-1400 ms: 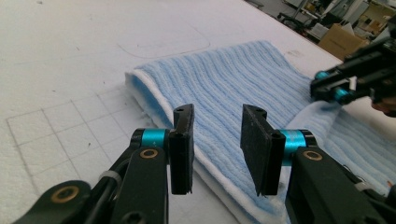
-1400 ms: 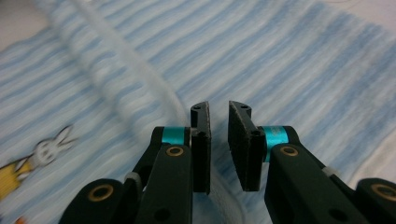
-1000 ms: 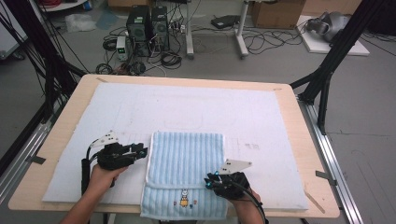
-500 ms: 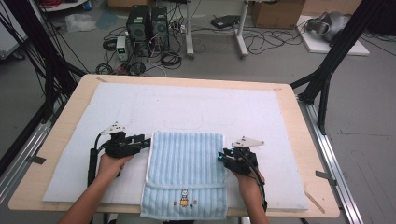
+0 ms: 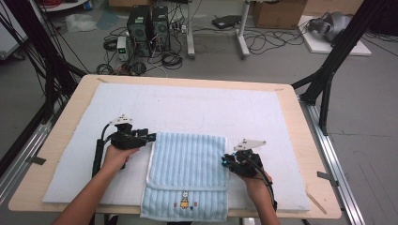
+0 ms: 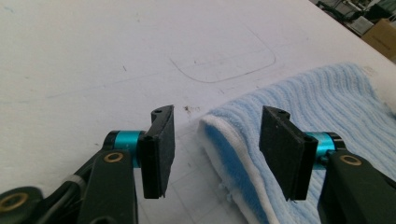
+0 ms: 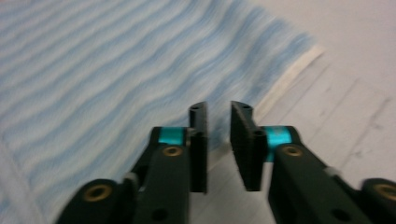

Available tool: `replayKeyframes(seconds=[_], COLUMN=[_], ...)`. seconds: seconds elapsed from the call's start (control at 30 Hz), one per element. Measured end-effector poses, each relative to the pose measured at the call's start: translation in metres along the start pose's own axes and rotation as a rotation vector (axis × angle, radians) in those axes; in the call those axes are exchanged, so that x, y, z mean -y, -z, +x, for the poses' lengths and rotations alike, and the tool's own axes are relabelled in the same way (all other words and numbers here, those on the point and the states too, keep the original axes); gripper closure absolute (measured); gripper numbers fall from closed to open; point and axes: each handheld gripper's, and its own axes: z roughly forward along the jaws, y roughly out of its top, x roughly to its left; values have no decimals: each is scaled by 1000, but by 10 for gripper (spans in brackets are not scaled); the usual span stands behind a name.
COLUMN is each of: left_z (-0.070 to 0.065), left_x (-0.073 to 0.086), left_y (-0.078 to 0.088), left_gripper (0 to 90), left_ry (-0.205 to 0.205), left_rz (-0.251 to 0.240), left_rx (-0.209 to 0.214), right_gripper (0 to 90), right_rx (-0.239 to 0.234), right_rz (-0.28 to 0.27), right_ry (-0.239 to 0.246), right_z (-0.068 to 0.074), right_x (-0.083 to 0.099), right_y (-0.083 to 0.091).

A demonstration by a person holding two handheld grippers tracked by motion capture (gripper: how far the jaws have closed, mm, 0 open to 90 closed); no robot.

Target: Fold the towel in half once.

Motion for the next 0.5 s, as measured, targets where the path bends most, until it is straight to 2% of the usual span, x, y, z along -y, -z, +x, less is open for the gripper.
replayKeyframes(seconds=[0.13,0.23,0.33,0.4,0.43,0.5], left_z=[-1,-3,-6,-8,-9,-13], left_x=[3,3,3,3,2,1], left_y=[-9,-10,-13,-14,-16,-19], left_gripper=[443,447,483,501,509,505], left_ry=[-4,1,-18,-35,-50,-68], left_rz=[44,47,57,75,94,97], left_rx=[-21,-13,1,3,7,5], right_gripper=[606,505,468,485,490,524], right_rx=[51,99,122,128,125,114], right_rz=[-47,-67,-72,-66,-61,-46], right_ry=[-45,-79,-102,-114,-110,-94], right_z=[-10,-18,-23,-25,-25,-23], right_x=[-6,-10,-13,-16,-17,-20], right_y=[-2,-10,-18,-25,-28,-35])
